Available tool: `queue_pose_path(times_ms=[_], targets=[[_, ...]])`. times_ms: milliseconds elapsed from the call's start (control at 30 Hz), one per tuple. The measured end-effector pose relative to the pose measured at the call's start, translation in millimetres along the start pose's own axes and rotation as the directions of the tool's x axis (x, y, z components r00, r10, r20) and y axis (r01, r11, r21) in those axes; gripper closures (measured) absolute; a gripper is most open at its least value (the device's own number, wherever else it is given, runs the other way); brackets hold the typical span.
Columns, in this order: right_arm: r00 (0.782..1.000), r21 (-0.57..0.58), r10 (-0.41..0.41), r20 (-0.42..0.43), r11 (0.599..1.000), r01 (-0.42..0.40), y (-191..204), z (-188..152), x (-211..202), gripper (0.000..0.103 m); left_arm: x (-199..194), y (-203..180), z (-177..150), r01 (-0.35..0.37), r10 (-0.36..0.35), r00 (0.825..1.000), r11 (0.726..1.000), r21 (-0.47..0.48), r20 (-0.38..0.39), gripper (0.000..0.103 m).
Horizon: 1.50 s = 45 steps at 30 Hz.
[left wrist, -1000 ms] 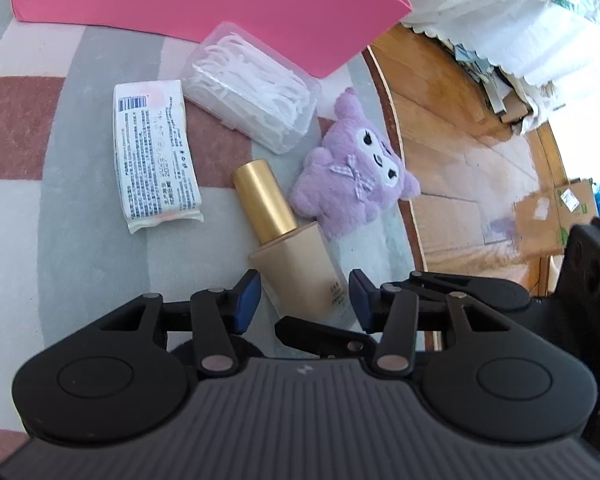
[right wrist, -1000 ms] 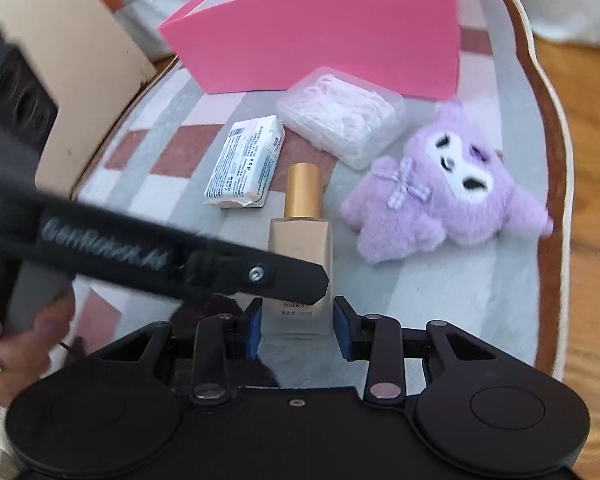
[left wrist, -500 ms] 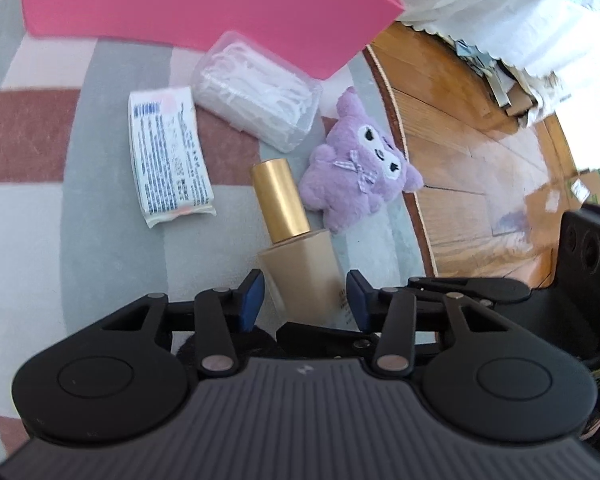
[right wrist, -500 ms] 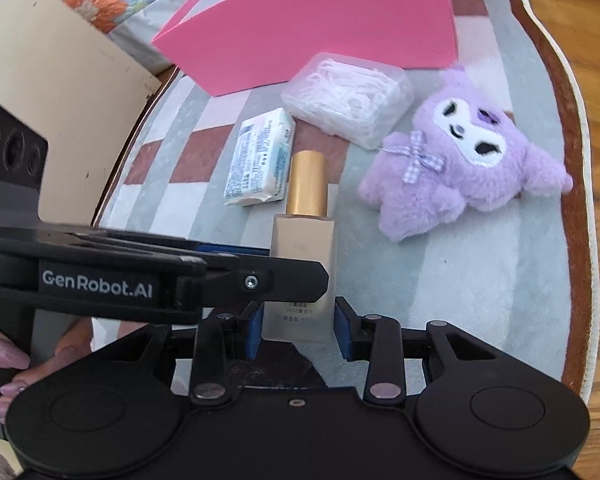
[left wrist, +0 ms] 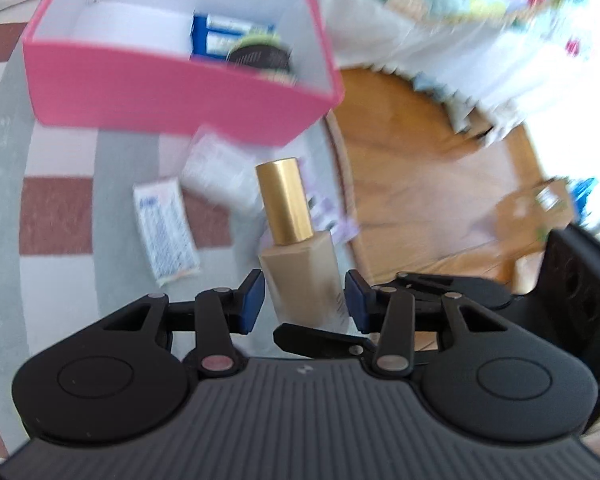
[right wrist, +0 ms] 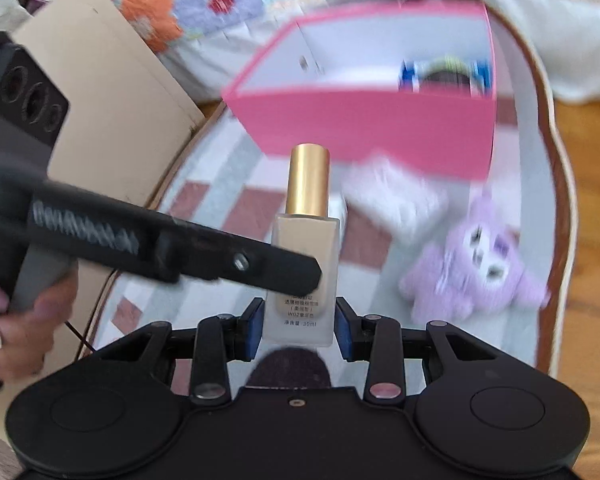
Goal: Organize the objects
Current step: 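Lift the bottle with the left gripper and carry it into the box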
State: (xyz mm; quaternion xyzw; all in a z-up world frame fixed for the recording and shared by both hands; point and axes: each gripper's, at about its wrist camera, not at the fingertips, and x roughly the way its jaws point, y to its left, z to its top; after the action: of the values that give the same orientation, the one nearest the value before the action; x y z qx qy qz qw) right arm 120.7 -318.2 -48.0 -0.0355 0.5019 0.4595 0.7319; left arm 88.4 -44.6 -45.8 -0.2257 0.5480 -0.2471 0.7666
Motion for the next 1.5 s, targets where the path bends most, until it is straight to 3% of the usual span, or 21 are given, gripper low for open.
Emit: queue_pose_path(times_ms=[67, 267, 500, 800, 933, 1067, 1200, 1300, 1500], targets=[[0.999, 0.009, 0.019, 0.043, 1.0, -0.019, 2, 18, -11, 0.061, -18, -4, 16, 0.016, -0.015, 1.0, 1.0, -0.004, 0.027, 0.061], [0.993, -0.037, 0.019, 0.113, 0.999, -0.015, 17, 76, -28, 0.062, -58, -32, 62, -0.063, 0.057, 0.995, 0.996, 0.066, 0.084, 0.061], [0.997, -0.004, 0.064, 0.052, 0.998, -0.064, 3, 128, -26, 0.062, -67, -55, 123, -0.175, 0.18, 0.983, 0.978, 0.112, -0.035, 0.062], [0.987, 0.062, 0.074, 0.141, 0.995, -0.084, -4, 170, -13, 0.062, -71, -70, 176, -0.302, 0.31, 0.951, 0.932, 0.2, -0.009, 0.062], [0.986, 0.095, 0.07, 0.15, 0.992, -0.085, -20, 179, 12, 0.062, -50, -54, 194, -0.313, 0.323, 0.946, 0.927, 0.208, -0.02, 0.062], [0.991, 0.146, 0.049, 0.124, 0.987, -0.067, -38, 182, 50, 0.062, -16, -23, 208, -0.315, 0.328, 0.943, 0.937, 0.152, -0.063, 0.066], [0.995, 0.17, 0.015, 0.099, 0.985, -0.032, -49, 185, 87, 0.062, 12, -8, 214, -0.315, 0.336, 0.939, 0.927, 0.205, -0.077, 0.068], [0.998, 0.172, 0.018, 0.066, 0.985, -0.029, -57, 184, 111, 0.062, 36, 12, 213, -0.335, 0.357, 0.93, 0.922, 0.194, -0.089, 0.068], [1.0, 0.177, 0.023, 0.02, 0.984, -0.026, -68, 177, 147, 0.063, 57, 69, 210, -0.285, 0.286, 0.95, 0.958, 0.03, -0.127, 0.068]])
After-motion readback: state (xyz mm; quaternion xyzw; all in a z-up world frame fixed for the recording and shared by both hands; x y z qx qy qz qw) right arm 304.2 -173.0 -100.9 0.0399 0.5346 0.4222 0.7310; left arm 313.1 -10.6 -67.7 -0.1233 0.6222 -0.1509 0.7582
